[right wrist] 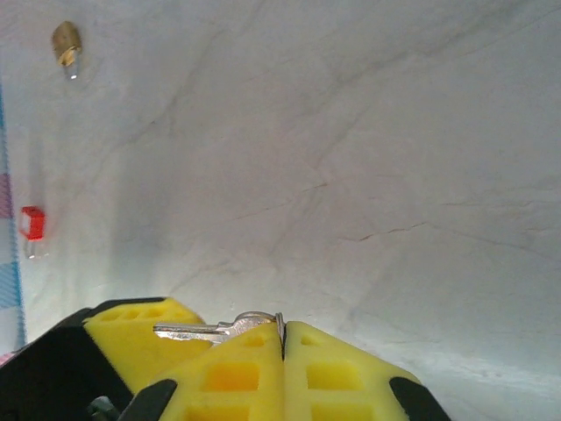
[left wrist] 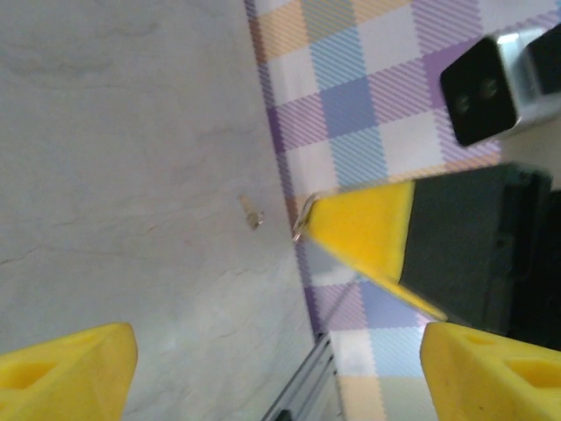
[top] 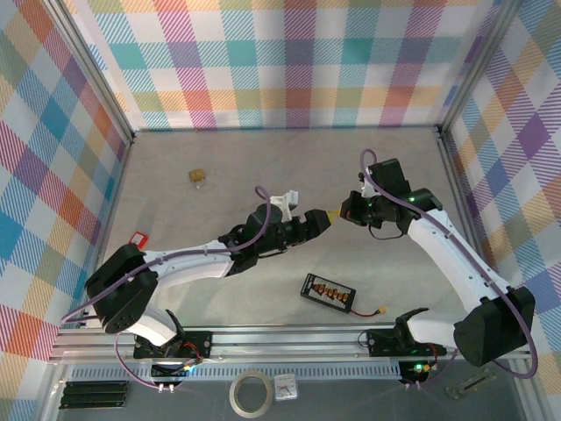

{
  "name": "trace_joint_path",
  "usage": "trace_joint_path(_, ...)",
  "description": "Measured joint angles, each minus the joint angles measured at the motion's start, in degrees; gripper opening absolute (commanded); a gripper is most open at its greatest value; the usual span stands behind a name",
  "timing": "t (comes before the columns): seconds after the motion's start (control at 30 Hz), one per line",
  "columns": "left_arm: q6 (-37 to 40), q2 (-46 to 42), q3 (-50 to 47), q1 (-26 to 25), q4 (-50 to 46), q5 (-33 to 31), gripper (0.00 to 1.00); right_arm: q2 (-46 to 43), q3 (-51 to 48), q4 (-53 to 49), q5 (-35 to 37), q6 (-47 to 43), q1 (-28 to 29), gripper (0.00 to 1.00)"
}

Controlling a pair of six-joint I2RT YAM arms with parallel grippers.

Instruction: Unlock with the key

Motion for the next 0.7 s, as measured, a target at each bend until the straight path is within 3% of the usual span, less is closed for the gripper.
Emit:
trace_joint_path(0.27, -3.4, 4.6, 0.9, 0.0, 5.4, -0.3, 0.59, -0.8, -1.7, 0.8, -4.3, 1.9, 0.0, 0.00)
trace_joint_path(0.7, -4.6, 5.2, 1.0, 0.0, 6.7, -1.9, 0.50, -1.3, -1.8, 0.9, -5.6, 2.4, 0.0, 0.00)
